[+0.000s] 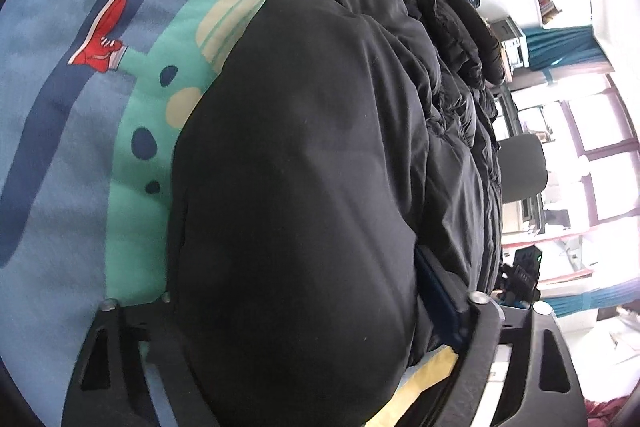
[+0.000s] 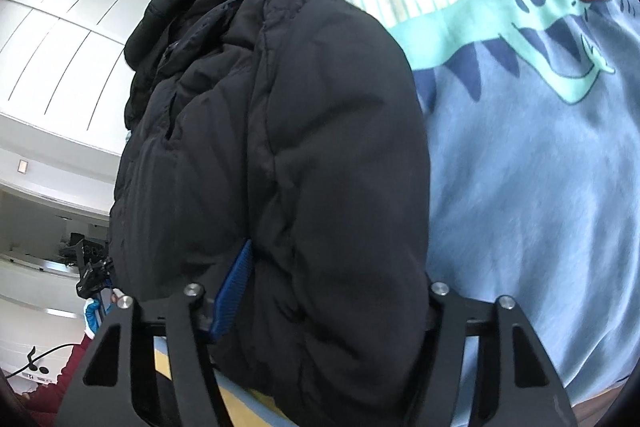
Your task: Fold large clothes
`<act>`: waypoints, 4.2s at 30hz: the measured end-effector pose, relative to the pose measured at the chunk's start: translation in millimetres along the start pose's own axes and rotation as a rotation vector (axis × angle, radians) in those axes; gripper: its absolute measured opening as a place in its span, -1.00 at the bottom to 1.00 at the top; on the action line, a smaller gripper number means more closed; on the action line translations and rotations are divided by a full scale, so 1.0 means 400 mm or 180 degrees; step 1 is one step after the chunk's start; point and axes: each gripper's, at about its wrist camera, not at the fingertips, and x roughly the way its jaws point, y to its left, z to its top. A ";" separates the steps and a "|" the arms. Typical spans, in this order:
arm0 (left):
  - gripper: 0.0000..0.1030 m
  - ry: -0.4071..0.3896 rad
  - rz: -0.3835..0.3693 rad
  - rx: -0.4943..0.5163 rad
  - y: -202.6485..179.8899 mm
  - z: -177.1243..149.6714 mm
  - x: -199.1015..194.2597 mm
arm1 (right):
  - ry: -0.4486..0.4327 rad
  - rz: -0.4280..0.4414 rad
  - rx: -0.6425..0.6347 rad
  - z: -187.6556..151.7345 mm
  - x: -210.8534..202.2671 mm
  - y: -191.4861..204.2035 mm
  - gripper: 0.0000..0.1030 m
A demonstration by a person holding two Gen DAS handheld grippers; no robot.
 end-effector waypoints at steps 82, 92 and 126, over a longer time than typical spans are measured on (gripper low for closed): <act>-0.34 -0.0732 -0.0223 -0.0513 -0.249 1.202 0.261 | -0.1190 -0.0268 0.1578 1.165 0.206 0.123 -0.75; 0.13 -0.0753 -0.0545 -0.0676 -0.230 1.219 0.250 | -0.1035 -0.0315 0.1695 1.200 0.270 0.092 -0.67; 0.72 -0.1138 0.0538 0.0484 -0.538 1.150 0.077 | -0.1717 -0.0096 0.0962 1.230 -0.083 0.281 0.41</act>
